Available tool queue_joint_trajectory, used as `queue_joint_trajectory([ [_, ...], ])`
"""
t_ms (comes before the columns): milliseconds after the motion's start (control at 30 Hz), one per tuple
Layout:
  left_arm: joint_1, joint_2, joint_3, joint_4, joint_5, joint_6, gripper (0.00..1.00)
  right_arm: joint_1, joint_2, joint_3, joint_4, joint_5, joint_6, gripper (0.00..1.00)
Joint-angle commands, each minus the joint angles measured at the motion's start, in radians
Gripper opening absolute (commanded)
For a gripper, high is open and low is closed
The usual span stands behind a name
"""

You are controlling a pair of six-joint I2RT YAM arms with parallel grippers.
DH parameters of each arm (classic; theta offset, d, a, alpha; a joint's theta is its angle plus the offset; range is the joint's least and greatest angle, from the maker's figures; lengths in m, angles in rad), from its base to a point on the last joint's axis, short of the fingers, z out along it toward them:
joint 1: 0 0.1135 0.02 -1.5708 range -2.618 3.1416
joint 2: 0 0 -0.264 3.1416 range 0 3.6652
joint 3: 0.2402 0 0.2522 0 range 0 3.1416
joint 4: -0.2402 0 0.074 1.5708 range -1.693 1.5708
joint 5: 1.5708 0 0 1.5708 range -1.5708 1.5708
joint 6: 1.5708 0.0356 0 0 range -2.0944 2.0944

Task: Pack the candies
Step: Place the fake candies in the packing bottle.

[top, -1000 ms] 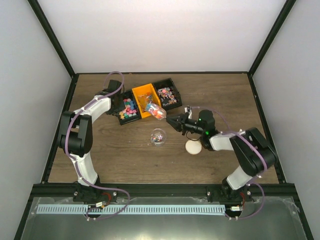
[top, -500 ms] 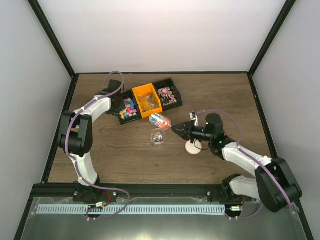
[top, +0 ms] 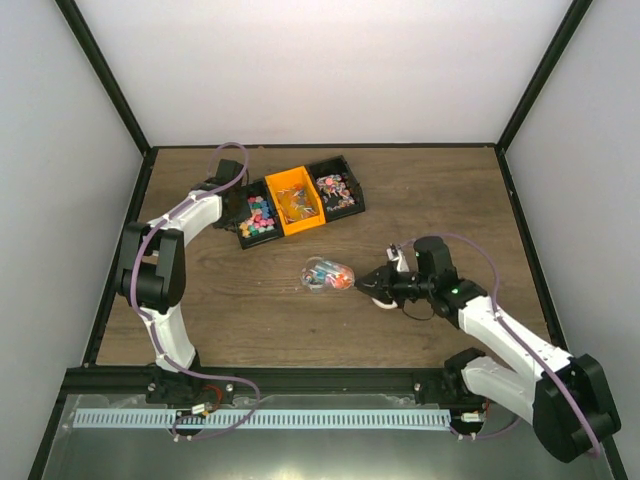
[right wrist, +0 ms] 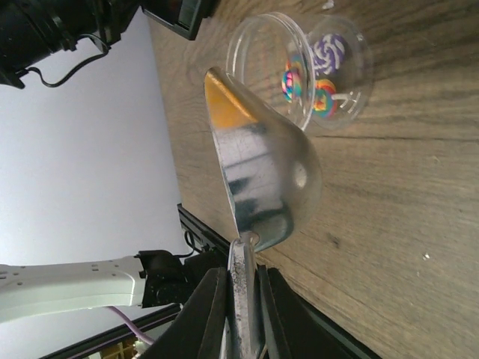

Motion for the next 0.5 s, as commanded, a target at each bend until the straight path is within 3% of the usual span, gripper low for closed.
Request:
queue_joint_trajectory([
  [0,-0.004,0.071,-0.035,-0.033,0.051,0.003,0.04,-0.003,-0.037,0.08,-0.162,0.028,-0.08,0.01],
  [467,-0.004,0.059,-0.035,-0.035,0.057,-0.001,0.04,0.067,0.095,0.349,-0.51,0.197,-0.28,0.01],
])
